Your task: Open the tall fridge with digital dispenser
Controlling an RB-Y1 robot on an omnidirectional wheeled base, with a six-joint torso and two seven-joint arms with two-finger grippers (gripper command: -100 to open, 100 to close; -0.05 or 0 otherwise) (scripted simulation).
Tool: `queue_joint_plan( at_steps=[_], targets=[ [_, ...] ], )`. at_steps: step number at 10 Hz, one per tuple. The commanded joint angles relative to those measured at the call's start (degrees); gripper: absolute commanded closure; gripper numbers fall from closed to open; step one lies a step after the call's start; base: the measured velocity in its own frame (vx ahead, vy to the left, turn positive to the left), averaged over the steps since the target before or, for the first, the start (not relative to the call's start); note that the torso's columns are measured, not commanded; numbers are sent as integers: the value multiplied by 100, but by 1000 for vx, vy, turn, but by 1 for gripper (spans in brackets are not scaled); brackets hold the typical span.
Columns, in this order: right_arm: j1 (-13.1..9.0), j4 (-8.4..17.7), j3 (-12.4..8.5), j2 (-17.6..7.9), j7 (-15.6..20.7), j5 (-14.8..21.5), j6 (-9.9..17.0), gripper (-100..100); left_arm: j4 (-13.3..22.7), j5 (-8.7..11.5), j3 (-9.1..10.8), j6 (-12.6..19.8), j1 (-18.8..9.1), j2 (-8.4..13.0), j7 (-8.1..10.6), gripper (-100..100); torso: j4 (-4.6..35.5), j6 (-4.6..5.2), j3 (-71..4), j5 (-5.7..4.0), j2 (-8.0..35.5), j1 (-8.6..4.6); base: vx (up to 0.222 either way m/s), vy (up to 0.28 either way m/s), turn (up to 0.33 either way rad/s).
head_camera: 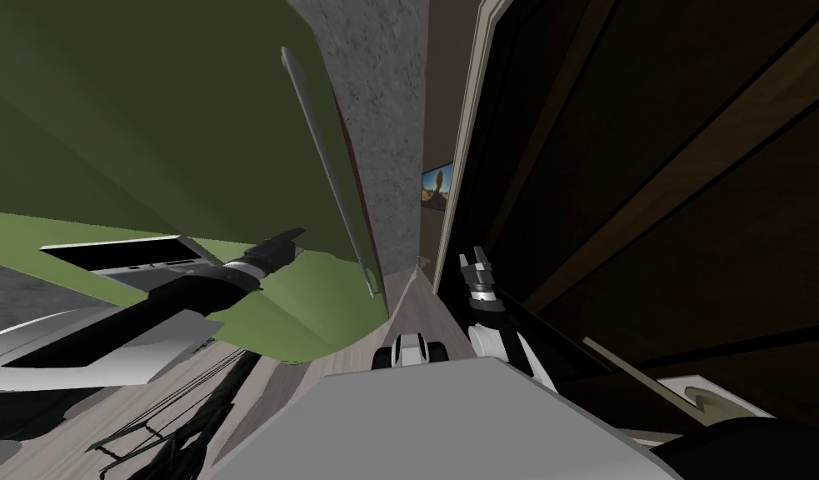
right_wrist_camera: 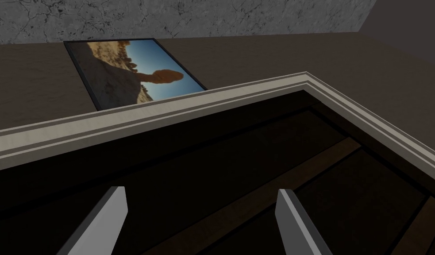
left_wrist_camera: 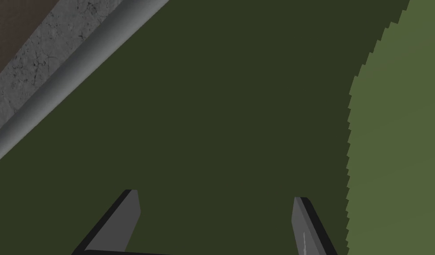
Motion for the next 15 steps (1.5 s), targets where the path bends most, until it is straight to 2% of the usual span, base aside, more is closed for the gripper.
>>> queue_joint_plan(
  at_steps=[1,3,4,9,11,14,15],
  targets=[
    [0,0,0,0,0,0,0,0,-22,105,186,358,13,327,126,-100,0,-1,1,3,2,9,58,-38,-28],
    [0,0,0,0,0,0,0,0,-97,237,416,694,33,695,267,-100,-1,0,-2,0,-3,0,85,-49,-37],
    [0,0,0,0,0,0,0,0,-97,237,416,716,33,698,267,-100,-2,0,-4,-1,-5,-3,65,-41,-10],
    [0,0,0,0,0,0,0,0,-472,483,846,1387,74,1401,530,-100,-5,11,-14,-6,-18,-8,61,-42,-21],
    [0,0,0,0,0,0,0,0,-707,541,948,1547,85,1575,591,-100,-6,12,-14,-5,-17,-6,46,-24,2],
    [0,0,-1,-1,0,0,0,0,-1029,578,1015,1651,92,1696,630,-100,-19,59,-13,-44,-22,-104,26,3,3],
    [-1,0,-1,-1,0,0,0,0,-904,594,1052,1768,50,1710,679,-100,-21,63,-14,-50,-23,-123,-2,19,28]
  ],
)
